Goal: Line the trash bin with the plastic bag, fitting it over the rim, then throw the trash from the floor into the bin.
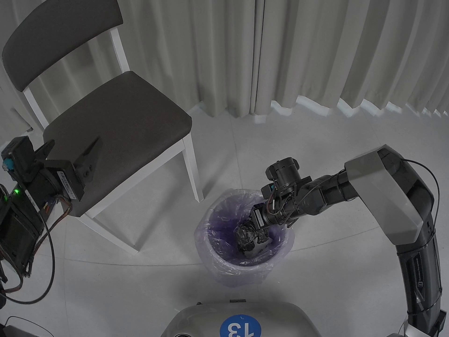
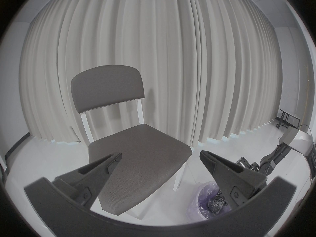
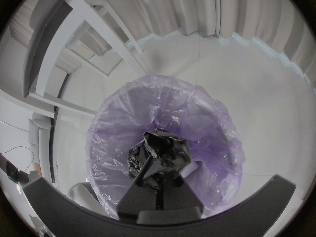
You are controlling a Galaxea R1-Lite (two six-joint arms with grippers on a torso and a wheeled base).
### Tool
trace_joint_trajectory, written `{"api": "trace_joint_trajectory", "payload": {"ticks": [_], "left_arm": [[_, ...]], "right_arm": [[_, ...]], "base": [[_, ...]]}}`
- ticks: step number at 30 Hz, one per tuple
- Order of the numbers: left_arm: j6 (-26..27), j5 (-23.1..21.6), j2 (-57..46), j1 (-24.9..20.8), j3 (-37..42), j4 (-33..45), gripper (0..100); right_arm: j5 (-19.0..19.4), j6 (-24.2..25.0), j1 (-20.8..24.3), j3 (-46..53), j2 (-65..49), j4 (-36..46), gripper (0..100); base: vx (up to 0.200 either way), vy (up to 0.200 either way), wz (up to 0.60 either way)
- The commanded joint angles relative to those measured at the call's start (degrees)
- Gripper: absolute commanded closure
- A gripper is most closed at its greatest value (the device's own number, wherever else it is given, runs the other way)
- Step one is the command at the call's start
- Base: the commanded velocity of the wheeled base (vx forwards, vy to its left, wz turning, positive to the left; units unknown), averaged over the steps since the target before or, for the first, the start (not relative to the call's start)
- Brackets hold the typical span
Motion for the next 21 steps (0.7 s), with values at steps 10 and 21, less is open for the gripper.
{"api": "trace_joint_trajectory", "payload": {"ticks": [10,21], "left_arm": [[0.1,0.1,-1.2,0.0,0.2,0.1,0],[0.7,-0.2,-1.9,0.1,0.3,0.2,0]], "right_arm": [[-2.8,-5.0,1.2,-5.1,2.9,4.6,100],[-5.0,-7.8,1.4,-5.2,2.5,6.0,0]], "base": [[0.0,0.0,0.0],[0.0,0.0,0.0]]}}
